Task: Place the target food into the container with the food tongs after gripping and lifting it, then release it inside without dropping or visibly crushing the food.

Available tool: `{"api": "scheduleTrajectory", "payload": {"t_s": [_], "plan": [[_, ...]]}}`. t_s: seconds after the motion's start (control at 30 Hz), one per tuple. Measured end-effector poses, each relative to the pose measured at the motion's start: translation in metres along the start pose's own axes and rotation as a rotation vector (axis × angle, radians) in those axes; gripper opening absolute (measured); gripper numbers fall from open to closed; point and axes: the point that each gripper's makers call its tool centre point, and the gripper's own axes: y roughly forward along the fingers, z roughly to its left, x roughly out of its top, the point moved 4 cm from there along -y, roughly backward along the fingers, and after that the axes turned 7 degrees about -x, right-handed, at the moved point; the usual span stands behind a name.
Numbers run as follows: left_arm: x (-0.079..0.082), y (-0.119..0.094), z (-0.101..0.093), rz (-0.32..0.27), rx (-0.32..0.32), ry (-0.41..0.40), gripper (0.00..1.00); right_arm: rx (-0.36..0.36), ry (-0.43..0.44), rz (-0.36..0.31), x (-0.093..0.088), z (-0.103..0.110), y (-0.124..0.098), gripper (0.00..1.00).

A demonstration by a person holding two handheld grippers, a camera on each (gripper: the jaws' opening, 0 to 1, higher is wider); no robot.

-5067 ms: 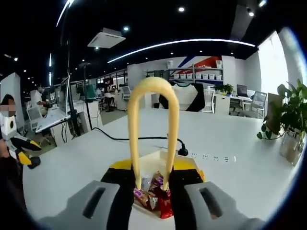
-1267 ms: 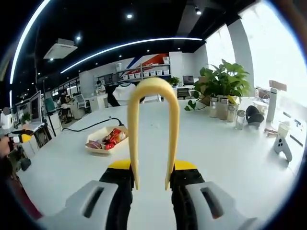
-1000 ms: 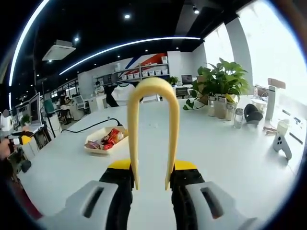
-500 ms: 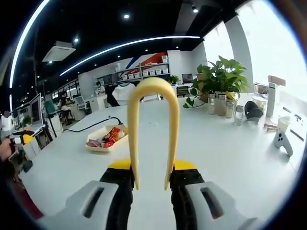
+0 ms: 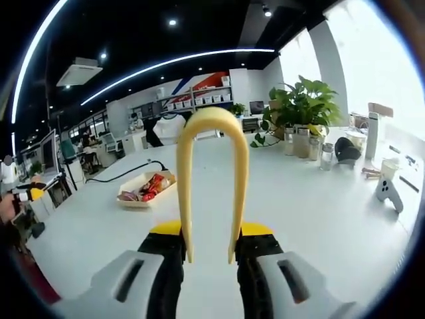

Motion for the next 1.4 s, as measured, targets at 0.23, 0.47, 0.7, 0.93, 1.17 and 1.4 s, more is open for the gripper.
{"api": "scheduleTrajectory", "payload": {"t_s": [0.23, 0.47, 0.7, 0.93, 1.17, 1.4], "plan": [[0.000, 0.000, 0.000, 0.007, -0.007, 0.013, 0.52, -0.007, -0.001, -0.001, 0.001, -0.002, -0.004, 0.26], [0.004, 0.002, 0.000, 0.006, -0.012, 0.031, 0.52, -0.002, -0.011, -0.003, 0.006, 0.000, -0.004, 0.26], [-0.002, 0.001, 0.002, 0.016, -0.014, 0.024, 0.52, 0.022, -0.046, 0.002, 0.009, 0.011, -0.002, 0.26], [-0.004, 0.001, 0.005, 0.013, -0.007, 0.012, 0.52, 0.032, -0.051, 0.016, 0.006, 0.016, 0.001, 0.26], [-0.014, 0.000, 0.008, 0.034, -0.003, -0.001, 0.52, 0.075, -0.083, 0.220, -0.021, 0.023, 0.025, 0.25], [-0.021, -0.004, 0.011, 0.064, 0.013, -0.018, 0.52, 0.083, -0.118, 0.346, -0.049, 0.039, 0.077, 0.26]]}}
